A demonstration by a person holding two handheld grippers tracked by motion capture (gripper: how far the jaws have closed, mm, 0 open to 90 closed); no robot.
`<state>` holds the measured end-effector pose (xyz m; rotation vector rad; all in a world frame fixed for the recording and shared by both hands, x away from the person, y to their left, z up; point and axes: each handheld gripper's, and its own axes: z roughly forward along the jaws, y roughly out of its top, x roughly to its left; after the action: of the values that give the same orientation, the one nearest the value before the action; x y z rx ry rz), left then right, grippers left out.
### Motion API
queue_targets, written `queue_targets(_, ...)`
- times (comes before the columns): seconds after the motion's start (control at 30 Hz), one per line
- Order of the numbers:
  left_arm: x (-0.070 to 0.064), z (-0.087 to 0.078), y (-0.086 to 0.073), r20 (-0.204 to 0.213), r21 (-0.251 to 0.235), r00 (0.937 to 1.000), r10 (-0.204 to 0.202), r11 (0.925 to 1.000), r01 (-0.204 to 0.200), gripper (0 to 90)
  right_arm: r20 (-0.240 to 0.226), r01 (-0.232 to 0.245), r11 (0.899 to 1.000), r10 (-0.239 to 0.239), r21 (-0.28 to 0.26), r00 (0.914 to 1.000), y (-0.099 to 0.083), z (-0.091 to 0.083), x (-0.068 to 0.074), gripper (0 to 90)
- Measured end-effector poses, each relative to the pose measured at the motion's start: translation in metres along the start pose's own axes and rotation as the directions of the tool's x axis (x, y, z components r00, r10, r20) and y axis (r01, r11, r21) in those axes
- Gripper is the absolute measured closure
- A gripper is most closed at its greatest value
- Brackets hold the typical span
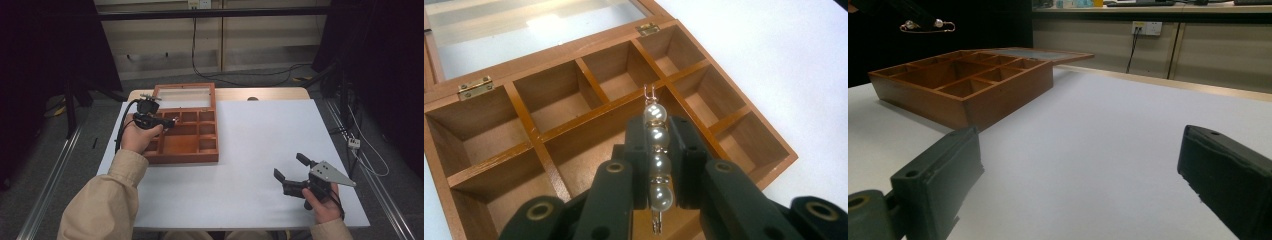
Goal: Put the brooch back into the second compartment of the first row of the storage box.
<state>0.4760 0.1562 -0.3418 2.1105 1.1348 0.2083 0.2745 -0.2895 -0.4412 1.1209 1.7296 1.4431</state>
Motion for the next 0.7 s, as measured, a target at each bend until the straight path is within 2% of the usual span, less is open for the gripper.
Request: queue_targets(0.7, 0.0088, -0.0017, 0.0059, -0.033, -0.016, 0.9991, -0.025, 0.9996, 0.025, 80.2, -0.021, 0.002, 1.000, -0.002, -0.006, 0.9998, 0.0028, 0.0072, 0.0020, 3.4)
